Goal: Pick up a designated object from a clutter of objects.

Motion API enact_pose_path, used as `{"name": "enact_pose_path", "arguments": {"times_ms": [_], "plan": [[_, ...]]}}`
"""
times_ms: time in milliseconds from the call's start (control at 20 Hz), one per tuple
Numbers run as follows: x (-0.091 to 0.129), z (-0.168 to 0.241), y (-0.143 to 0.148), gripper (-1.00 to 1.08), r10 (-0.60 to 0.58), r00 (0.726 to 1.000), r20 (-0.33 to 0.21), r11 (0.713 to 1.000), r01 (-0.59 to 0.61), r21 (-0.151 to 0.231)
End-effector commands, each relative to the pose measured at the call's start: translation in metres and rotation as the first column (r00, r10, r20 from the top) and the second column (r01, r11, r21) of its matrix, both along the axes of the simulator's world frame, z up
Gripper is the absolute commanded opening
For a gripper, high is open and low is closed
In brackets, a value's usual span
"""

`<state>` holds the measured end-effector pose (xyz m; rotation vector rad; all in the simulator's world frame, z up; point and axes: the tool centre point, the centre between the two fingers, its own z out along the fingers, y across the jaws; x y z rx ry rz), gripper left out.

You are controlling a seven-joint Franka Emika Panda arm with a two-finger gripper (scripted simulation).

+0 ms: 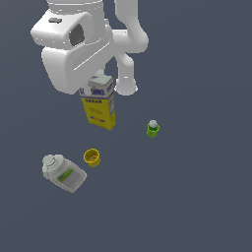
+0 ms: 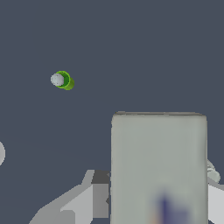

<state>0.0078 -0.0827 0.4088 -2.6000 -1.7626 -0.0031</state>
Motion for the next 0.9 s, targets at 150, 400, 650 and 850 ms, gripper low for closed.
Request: {"name": "enact_pose_path", "arguments": {"times_ms": [150, 400, 650, 850], "plan": [[-0.008, 0.048, -0.014, -1.0, 0.0, 1.0, -0.001, 1.0, 0.0, -0.001], [-0.011, 0.075, -0.023, -1.0, 0.0, 1.0, -0.001, 1.0, 0.0, -0.001], [-0.012, 0.09, -0.028, -1.0, 0.0, 1.0, -0.001, 1.0, 0.0, -0.001], [-0.012, 0.093, -0.029, -1.0, 0.0, 1.0, -0.001, 1.0, 0.0, -0.001]]}}
